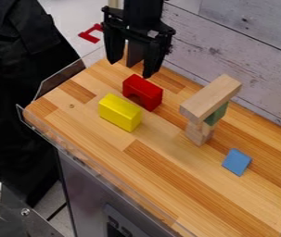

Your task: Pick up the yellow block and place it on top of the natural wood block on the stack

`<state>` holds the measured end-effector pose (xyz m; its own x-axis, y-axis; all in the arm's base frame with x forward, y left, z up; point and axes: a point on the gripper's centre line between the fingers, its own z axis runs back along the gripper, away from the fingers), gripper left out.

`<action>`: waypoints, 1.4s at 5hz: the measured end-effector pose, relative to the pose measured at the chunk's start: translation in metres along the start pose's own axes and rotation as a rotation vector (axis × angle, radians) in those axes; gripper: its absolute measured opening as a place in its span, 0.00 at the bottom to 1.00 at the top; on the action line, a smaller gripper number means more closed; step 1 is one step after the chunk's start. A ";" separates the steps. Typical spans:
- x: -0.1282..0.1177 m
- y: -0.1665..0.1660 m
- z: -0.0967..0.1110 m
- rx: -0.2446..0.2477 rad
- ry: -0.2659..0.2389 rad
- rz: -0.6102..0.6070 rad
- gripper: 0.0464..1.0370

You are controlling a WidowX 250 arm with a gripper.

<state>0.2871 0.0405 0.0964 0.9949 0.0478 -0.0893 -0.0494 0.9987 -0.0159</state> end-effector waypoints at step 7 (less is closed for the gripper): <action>0.003 0.022 -0.041 -0.073 0.094 1.106 0.96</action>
<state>0.2855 0.0621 0.0550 0.3892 0.9062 -0.1654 -0.9131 0.4032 0.0603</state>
